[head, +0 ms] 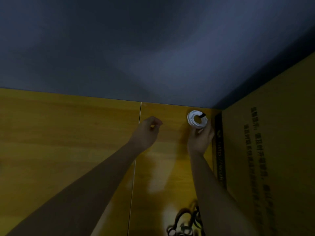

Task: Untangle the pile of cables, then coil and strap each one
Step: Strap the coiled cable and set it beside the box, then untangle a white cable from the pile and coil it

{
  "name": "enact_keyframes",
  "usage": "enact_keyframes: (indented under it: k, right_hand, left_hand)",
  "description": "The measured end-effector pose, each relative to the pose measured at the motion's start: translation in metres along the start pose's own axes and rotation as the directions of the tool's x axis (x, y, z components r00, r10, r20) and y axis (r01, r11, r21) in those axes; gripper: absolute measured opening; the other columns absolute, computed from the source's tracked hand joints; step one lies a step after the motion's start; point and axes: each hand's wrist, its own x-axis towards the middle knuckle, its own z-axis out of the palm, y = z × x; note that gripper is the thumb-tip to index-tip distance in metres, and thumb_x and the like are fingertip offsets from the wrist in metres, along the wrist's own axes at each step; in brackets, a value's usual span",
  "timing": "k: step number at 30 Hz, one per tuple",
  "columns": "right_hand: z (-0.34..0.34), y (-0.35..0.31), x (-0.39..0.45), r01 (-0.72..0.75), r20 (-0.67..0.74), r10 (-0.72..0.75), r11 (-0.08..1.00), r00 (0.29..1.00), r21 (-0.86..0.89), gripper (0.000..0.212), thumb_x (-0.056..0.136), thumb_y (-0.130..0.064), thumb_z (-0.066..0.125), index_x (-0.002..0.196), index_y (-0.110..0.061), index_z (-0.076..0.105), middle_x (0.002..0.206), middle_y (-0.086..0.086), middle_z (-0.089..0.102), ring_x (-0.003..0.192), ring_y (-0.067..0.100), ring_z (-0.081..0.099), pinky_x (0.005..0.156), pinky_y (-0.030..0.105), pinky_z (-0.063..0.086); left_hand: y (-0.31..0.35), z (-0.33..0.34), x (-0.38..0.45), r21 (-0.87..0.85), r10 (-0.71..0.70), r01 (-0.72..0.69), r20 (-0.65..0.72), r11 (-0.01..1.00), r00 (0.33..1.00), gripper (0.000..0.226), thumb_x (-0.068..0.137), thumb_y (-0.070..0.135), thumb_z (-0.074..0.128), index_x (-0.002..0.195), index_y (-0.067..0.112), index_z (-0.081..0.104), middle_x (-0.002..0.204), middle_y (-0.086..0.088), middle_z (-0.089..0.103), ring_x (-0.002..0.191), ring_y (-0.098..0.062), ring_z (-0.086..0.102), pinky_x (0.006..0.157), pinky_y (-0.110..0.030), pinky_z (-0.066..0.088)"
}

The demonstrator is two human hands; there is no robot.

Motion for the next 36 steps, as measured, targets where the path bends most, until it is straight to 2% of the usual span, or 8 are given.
enact_keyframes:
  k: [4, 8, 12, 16, 21, 28, 32, 36]
  right_hand:
    - [-0.008, -0.009, -0.014, 0.043, -0.001, -0.043, 0.991, 0.999, -0.127, 0.053, 0.093, -0.012, 0.056, 0.143, -0.009, 0.038, 0.146, 0.020, 0.032, 0.130, 0.039, 0.033, 0.100, 0.044, 0.037]
    - [-0.012, -0.018, -0.046, 0.205, 0.202, -0.143, 0.923, 0.969, -0.327, 0.044, 0.094, -0.010, 0.051, 0.137, -0.006, 0.045, 0.148, 0.019, 0.029, 0.131, 0.040, 0.028, 0.102, 0.047, 0.033]
    - [0.005, -0.044, -0.099, 0.426, 0.443, -0.252, 0.833, 0.860, -0.354, 0.037, 0.096, -0.012, 0.049, 0.132, -0.003, 0.051, 0.146, 0.019, 0.033, 0.129, 0.040, 0.029, 0.102, 0.046, 0.030]
    - [0.044, -0.087, -0.168, 0.569, 0.629, -0.297, 0.771, 0.719, -0.286, 0.036, 0.096, -0.013, 0.049, 0.131, -0.008, 0.053, 0.144, 0.015, 0.034, 0.130, 0.037, 0.030, 0.103, 0.041, 0.032]
    - [0.109, -0.159, -0.274, 0.660, 0.739, -0.332, 0.724, 0.587, -0.199, 0.036, 0.096, -0.014, 0.048, 0.131, -0.012, 0.052, 0.141, 0.011, 0.036, 0.129, 0.034, 0.032, 0.104, 0.040, 0.034]
    - [0.211, -0.263, -0.436, 0.693, 0.793, -0.373, 0.716, 0.483, -0.085, 0.036, 0.097, -0.013, 0.049, 0.133, -0.011, 0.051, 0.141, 0.013, 0.036, 0.125, 0.036, 0.037, 0.099, 0.042, 0.037]
    - [0.267, -0.316, -0.506, 0.701, 0.838, -0.361, 0.712, 0.410, -0.036, 0.038, 0.100, -0.017, 0.047, 0.137, -0.014, 0.047, 0.150, 0.007, 0.027, 0.133, 0.032, 0.032, 0.101, 0.046, 0.040]
    - [0.318, -0.368, -0.549, 0.723, 0.831, -0.440, 0.687, 0.340, 0.068, 0.036, 0.098, -0.015, 0.048, 0.135, -0.014, 0.049, 0.145, 0.005, 0.033, 0.121, 0.032, 0.046, 0.091, 0.044, 0.048]
  left_hand:
    - [-0.010, -0.017, -0.015, 0.168, 0.051, -0.036, -0.090, 0.985, 0.995, 0.018, 0.102, 0.018, 0.043, 0.113, 0.013, 0.056, 0.104, -0.002, 0.057, 0.079, -0.018, 0.056, 0.062, -0.030, 0.044]
    - [-0.029, -0.058, -0.038, 0.319, 0.103, -0.048, -0.160, 0.947, 0.982, 0.022, 0.102, 0.022, 0.043, 0.115, 0.010, 0.057, 0.111, -0.009, 0.061, 0.093, -0.026, 0.058, 0.070, -0.033, 0.045]
    - [-0.062, -0.126, -0.083, 0.497, 0.141, 0.007, -0.260, 0.868, 0.955, 0.024, 0.102, 0.023, 0.042, 0.114, 0.010, 0.058, 0.109, -0.009, 0.062, 0.097, -0.028, 0.057, 0.072, -0.035, 0.045]
    - [-0.104, -0.211, -0.144, 0.655, 0.137, 0.157, -0.374, 0.739, 0.917, 0.025, 0.102, 0.025, 0.040, 0.116, 0.012, 0.056, 0.110, -0.010, 0.061, 0.102, -0.031, 0.056, 0.077, -0.038, 0.041]
    - [-0.167, -0.333, -0.234, 0.648, 0.074, 0.332, -0.516, 0.685, 0.853, 0.027, 0.101, 0.028, 0.040, 0.117, 0.014, 0.056, 0.116, -0.009, 0.060, 0.109, -0.031, 0.055, 0.084, -0.042, 0.043]
    - [-0.260, -0.491, -0.347, 0.588, -0.031, 0.454, -0.589, 0.670, 0.808, 0.033, 0.102, 0.032, 0.039, 0.126, 0.014, 0.052, 0.124, -0.010, 0.056, 0.112, -0.030, 0.054, 0.088, -0.044, 0.046]
    - [-0.302, -0.564, -0.379, 0.580, -0.086, 0.516, -0.608, 0.630, 0.789, 0.031, 0.102, 0.029, 0.038, 0.125, 0.013, 0.050, 0.124, -0.010, 0.055, 0.113, -0.032, 0.052, 0.091, -0.044, 0.043]
    - [-0.332, -0.628, -0.381, 0.579, -0.132, 0.557, -0.614, 0.596, 0.779, 0.031, 0.103, 0.029, 0.038, 0.126, 0.012, 0.048, 0.125, -0.011, 0.054, 0.113, -0.032, 0.052, 0.091, -0.043, 0.044]
